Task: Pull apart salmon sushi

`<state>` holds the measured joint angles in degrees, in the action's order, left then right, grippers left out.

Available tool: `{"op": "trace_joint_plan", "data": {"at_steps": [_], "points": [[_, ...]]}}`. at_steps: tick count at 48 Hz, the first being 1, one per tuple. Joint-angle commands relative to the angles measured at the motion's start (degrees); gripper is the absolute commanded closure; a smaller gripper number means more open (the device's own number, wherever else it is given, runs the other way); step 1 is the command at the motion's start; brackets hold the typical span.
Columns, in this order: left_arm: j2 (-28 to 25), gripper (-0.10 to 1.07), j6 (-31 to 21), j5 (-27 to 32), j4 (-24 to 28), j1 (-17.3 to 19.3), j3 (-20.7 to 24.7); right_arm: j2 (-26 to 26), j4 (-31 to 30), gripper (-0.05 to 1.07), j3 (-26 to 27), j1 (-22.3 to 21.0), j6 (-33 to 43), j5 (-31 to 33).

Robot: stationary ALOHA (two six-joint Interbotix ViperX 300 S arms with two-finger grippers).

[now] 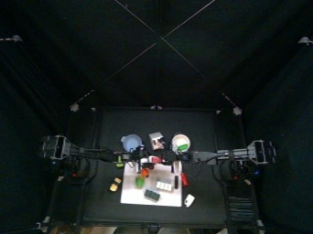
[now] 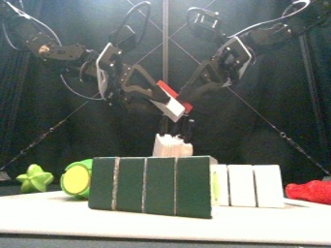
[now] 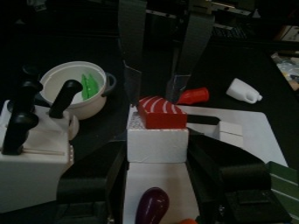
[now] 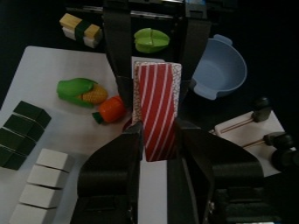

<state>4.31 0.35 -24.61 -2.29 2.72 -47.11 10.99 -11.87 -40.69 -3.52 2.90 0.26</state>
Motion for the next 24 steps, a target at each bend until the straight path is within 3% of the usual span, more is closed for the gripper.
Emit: {"op": "trace_joint_plan", "data": {"at_steps": [1, 24], "points": [[0.97, 0.41, 0.00, -0.18, 0.09, 0.18, 0.35, 1.14, 0.09, 0.63, 0.35, 0.09, 0.00, 0.35], [1.05, 0.41, 0.00, -0.26, 0.09, 0.18, -0.26, 1.58, 0.00, 0.63, 0.53, 0.18, -0.18, 0.62]]}}
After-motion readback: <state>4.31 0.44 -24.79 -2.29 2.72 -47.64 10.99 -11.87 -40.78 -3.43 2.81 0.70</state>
